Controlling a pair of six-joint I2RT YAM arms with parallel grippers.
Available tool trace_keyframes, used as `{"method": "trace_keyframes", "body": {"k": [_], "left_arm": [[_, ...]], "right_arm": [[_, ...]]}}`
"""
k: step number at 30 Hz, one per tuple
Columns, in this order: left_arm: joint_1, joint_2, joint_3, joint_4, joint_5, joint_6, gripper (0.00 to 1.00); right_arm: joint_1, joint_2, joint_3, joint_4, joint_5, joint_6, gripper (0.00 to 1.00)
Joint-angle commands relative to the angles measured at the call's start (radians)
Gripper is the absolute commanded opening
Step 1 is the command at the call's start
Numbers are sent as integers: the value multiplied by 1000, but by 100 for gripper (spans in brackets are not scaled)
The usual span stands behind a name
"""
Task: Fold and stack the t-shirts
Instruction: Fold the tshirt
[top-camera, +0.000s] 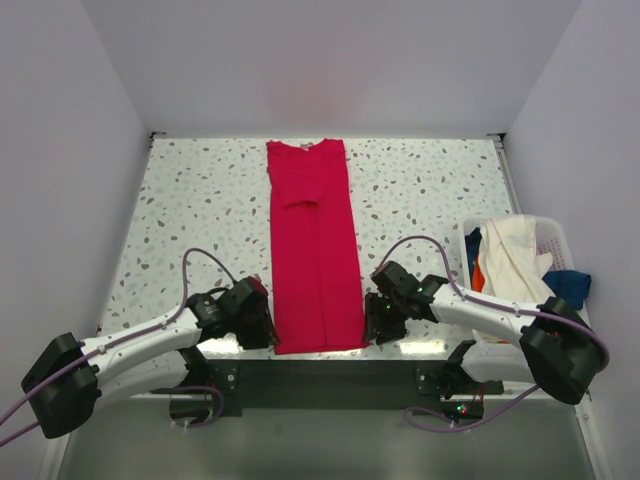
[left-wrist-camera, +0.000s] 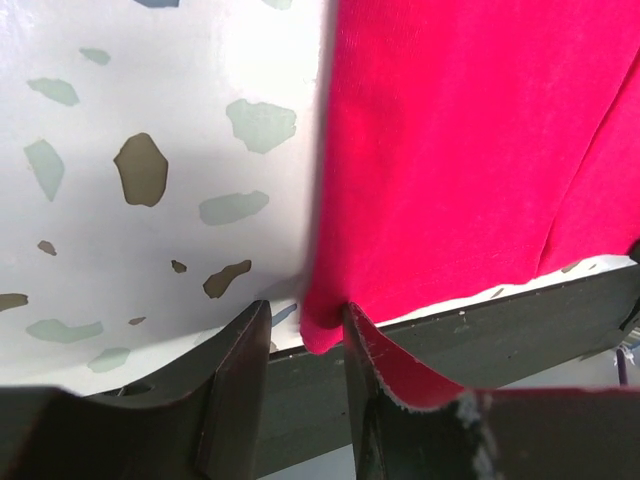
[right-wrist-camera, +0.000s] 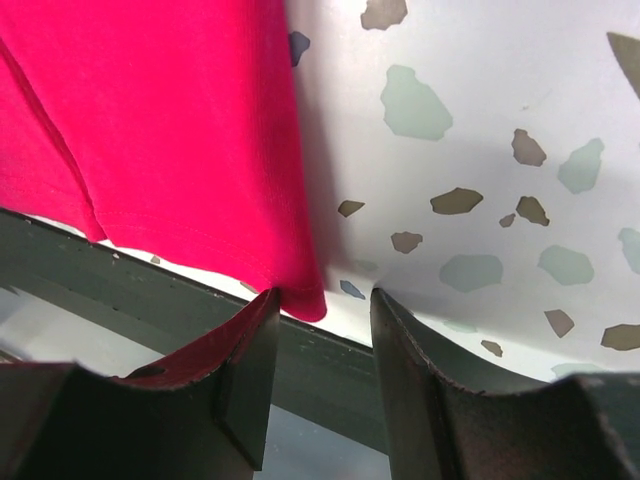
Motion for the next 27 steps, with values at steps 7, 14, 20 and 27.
{"method": "trace_keyframes", "body": {"k": [7,14,20,27], "left_arm": [[-19,22,-61,-14,22,-24,37],[-48,44,-65,3,28,-35,35],[-48,50,-58,47,34,-18,22],[-47,77,68,73,-19,45,7]], "right_arm": [[3,35,-32,83,-44,15,39],[1,30,-25,77,-45,20,34],[3,26,-25,80,-47,24,19],[1,-6,45,36,-19,4,4]]}}
